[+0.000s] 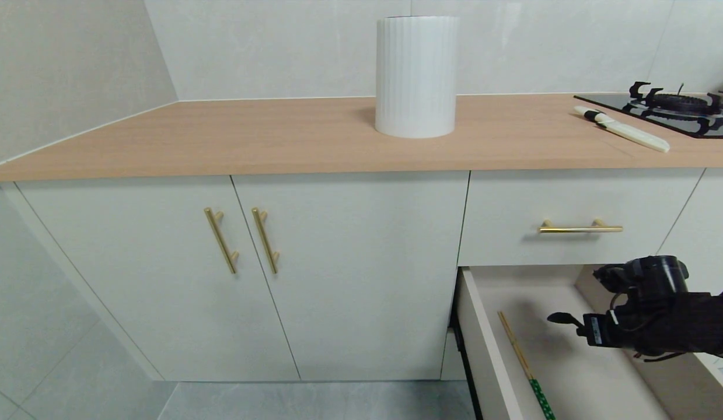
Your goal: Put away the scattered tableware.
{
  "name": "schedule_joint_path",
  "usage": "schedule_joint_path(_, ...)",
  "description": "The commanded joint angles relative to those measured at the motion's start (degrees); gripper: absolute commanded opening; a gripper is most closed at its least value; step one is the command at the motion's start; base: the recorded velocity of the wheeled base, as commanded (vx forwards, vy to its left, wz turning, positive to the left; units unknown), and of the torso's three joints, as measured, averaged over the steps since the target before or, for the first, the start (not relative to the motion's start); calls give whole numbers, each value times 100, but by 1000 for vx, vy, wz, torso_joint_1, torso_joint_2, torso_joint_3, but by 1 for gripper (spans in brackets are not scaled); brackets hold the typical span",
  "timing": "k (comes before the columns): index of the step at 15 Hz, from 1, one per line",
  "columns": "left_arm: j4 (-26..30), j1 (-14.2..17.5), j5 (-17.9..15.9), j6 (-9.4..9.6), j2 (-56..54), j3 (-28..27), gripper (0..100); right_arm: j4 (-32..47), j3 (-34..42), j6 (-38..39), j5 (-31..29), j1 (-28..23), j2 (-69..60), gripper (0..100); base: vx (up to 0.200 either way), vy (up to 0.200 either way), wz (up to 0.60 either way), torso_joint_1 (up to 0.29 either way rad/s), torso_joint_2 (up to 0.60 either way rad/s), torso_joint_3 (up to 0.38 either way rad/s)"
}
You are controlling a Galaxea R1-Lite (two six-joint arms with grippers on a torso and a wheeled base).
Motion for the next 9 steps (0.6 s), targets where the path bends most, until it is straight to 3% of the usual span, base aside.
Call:
schedule_joint_path(1, -6, 4, 2, -4, 0, 0, 100, -30, 35, -3, -62, 137, 334, 0, 0, 0, 0, 0, 0, 0)
schedule_joint_path(9, 2, 4, 2, -4, 0, 0, 100, -865, 26, -3, -563, 277, 1055, 0, 0, 0, 0, 0, 0, 0)
